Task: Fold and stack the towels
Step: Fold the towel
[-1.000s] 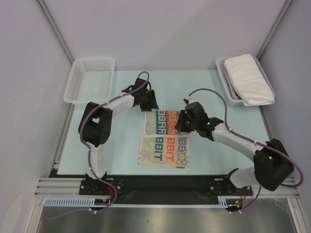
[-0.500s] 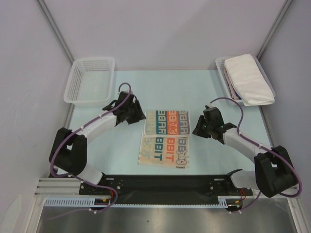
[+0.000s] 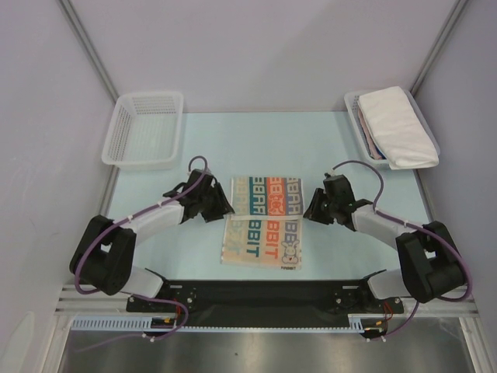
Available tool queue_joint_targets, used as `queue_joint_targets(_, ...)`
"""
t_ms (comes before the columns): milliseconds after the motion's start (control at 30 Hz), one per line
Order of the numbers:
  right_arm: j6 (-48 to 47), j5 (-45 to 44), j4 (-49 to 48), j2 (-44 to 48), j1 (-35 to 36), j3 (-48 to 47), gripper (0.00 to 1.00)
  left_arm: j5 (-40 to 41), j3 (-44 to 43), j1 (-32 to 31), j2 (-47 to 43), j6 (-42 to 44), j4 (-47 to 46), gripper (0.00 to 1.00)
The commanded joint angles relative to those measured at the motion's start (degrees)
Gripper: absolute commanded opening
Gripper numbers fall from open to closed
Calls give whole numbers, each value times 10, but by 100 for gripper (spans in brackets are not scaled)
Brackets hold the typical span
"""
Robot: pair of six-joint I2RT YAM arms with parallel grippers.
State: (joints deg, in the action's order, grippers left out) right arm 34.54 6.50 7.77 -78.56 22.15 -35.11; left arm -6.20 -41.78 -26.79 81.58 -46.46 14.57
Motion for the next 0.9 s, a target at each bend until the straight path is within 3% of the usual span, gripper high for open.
queue_joint_targets(0, 13, 14, -46, -10, 1, 9, 33, -17, -1, -11, -9, -11, -31, 51)
queue_joint_targets(867, 30, 20, -72, -18, 11, 28, 33, 0, -1, -32, 53, -28, -52, 49)
